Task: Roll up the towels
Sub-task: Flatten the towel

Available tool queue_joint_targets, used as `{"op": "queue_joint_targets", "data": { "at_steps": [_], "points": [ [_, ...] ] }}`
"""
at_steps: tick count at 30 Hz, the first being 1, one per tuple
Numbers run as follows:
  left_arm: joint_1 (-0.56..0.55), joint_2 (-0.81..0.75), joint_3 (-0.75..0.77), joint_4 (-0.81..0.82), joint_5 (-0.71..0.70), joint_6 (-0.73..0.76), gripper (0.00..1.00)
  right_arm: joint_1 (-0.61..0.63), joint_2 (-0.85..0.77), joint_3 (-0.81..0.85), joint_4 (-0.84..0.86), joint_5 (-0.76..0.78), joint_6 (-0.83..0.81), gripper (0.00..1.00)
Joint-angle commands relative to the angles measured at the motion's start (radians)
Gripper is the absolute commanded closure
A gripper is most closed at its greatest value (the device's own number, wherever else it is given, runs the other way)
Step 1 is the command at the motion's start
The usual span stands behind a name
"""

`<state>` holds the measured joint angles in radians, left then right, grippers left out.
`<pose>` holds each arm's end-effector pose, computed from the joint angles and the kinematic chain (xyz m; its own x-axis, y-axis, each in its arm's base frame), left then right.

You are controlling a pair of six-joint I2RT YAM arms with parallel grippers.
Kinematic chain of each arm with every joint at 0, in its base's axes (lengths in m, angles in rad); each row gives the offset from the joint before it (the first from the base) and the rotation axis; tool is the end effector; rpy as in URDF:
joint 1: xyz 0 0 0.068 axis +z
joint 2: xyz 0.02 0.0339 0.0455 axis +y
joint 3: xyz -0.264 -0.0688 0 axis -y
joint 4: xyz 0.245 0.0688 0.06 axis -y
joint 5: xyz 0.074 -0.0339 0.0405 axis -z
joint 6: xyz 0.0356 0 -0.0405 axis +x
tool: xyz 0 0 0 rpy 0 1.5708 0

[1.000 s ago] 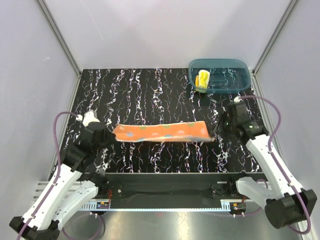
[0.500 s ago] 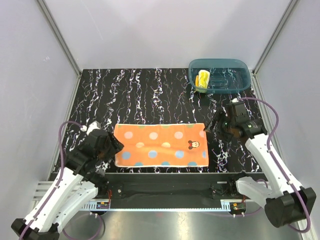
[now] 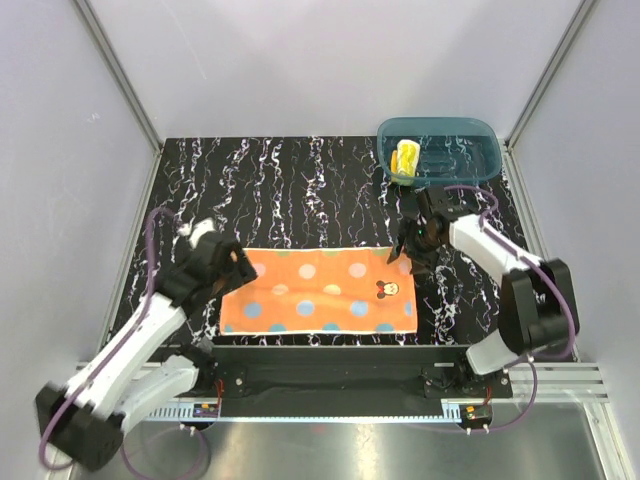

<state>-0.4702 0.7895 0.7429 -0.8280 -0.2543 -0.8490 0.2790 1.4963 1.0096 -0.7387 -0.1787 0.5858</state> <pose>0.1388 -0.0605 0.2662 -0.6731 -0.4728 -0.5686 -0.3187 0.8793 -0.3538 0.2692 0.0837 0.2126 -0.9356 0.2979 -0.1896 0.2261 0.9177 0.3266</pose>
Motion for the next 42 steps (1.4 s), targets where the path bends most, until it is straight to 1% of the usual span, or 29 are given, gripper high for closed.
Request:
{"op": "queue_joint_targets", "data": {
  "at_steps": [1, 2, 3, 4, 9, 13, 16, 23, 26, 29, 31, 33, 34, 35, 37, 38, 40, 41, 42],
  "points": [
    [0.007, 0.157, -0.023, 0.223, 0.03, 0.076, 0.27, 0.006, 0.109, 0.093, 0.096, -0.027, -0.058, 0.29],
    [0.01, 0.193, -0.023, 0.289, 0.044, 0.085, 0.27, 0.006, 0.139, 0.107, 0.108, -0.03, -0.064, 0.3],
    [0.013, 0.262, -0.019, 0.315, 0.05, 0.096, 0.27, 0.006, 0.169, 0.121, 0.113, -0.03, -0.084, 0.3],
    [0.027, 0.295, -0.014, 0.34, 0.058, 0.1, 0.27, 0.006, 0.229, 0.148, 0.114, -0.031, -0.093, 0.31],
    [0.076, 0.5, 0.006, 0.464, 0.119, 0.136, 0.27, 0.0, 0.384, 0.198, 0.14, -0.01, -0.109, 0.35],
    [0.145, 0.612, -0.002, 0.547, 0.174, 0.153, 0.28, -0.024, 0.449, 0.23, 0.153, 0.005, -0.116, 0.37],
    [0.177, 0.695, 0.01, 0.608, 0.205, 0.182, 0.28, -0.058, 0.481, 0.288, 0.139, 0.03, -0.124, 0.38],
    [0.203, 0.873, 0.133, 0.635, 0.24, 0.245, 0.3, -0.119, 0.533, 0.391, 0.081, 0.116, -0.129, 0.39],
    [0.203, 0.899, 0.183, 0.621, 0.248, 0.248, 0.31, -0.133, 0.544, 0.423, 0.078, 0.101, -0.136, 0.39],
    [0.203, 0.889, 0.194, 0.61, 0.248, 0.24, 0.32, -0.135, 0.53, 0.458, 0.09, 0.061, -0.165, 0.39],
    [0.203, 0.851, 0.2, 0.587, 0.248, 0.238, 0.31, -0.135, 0.503, 0.483, 0.087, 0.044, -0.184, 0.39],
    [0.203, 0.794, 0.211, 0.564, 0.248, 0.243, 0.31, -0.135, 0.46, 0.491, 0.096, -0.022, -0.21, 0.38],
    [0.203, 0.772, 0.217, 0.535, 0.248, 0.245, 0.31, -0.133, 0.446, 0.495, 0.098, -0.048, -0.218, 0.35],
    [0.203, 0.727, 0.222, 0.518, 0.244, 0.248, 0.31, -0.133, 0.429, 0.497, 0.096, -0.091, -0.224, 0.34],
    [0.203, 0.674, 0.239, 0.465, 0.236, 0.251, 0.31, -0.133, 0.377, 0.492, 0.09, -0.113, -0.225, 0.33],
    [0.203, 0.616, 0.24, 0.448, 0.222, 0.251, 0.31, -0.133, 0.354, 0.486, 0.082, -0.122, -0.219, 0.33],
    [0.203, 0.55, 0.228, 0.387, 0.188, 0.238, 0.32, -0.133, 0.273, 0.453, 0.079, -0.131, -0.219, 0.32],
    [0.203, 0.48, 0.217, 0.365, 0.15, 0.231, 0.33, -0.133, 0.24, 0.439, 0.078, -0.127, -0.219, 0.32],
    [0.203, 0.441, 0.205, 0.343, 0.129, 0.214, 0.33, -0.133, 0.175, 0.422, 0.075, -0.124, -0.219, 0.32]
  ]
}}
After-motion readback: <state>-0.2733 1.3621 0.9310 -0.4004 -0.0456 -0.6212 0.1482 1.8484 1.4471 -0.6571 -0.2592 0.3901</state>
